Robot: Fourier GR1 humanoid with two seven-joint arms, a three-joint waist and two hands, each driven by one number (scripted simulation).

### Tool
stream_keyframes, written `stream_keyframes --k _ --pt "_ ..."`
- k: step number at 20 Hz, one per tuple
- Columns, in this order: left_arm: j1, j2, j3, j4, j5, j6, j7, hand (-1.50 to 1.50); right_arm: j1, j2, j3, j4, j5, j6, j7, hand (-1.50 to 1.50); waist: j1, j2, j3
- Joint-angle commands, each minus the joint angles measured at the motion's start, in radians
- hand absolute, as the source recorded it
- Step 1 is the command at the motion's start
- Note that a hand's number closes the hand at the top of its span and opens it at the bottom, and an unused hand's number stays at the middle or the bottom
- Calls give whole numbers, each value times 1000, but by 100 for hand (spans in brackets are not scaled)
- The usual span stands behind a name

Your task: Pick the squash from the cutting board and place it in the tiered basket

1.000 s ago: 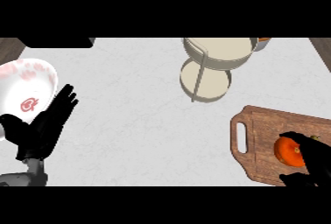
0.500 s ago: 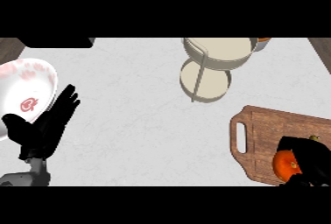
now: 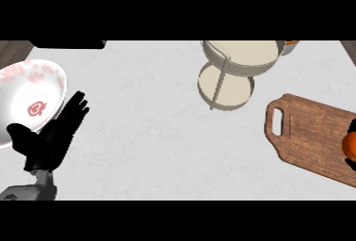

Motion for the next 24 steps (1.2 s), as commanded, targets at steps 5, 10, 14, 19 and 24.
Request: stream_keyframes --k 5,10,14,19,24 --pt "11 14 26 -13 15 -7 17 0 -169 47 -212 87 -256 -106 -282 150 -18 -10 0" --pt "26 -7 9 -32 -1 9 27 0 -262 30 -313 50 -449 29 -349 150 -25 -11 -2" --pt "-12 37 73 85 16 -56 -49 0 -276 -3 -319 -32 -504 155 -276 150 -30 -8 -3" --pt "2 -11 23 -11 -27 -1 26 0 -323 37 -269 -271 -552 239 -32 150 -29 -11 -3" --pt "-48 -27 37 32 -28 0 35 0 -465 94 -172 -299 -520 241 109 150 -21 -7 -3"
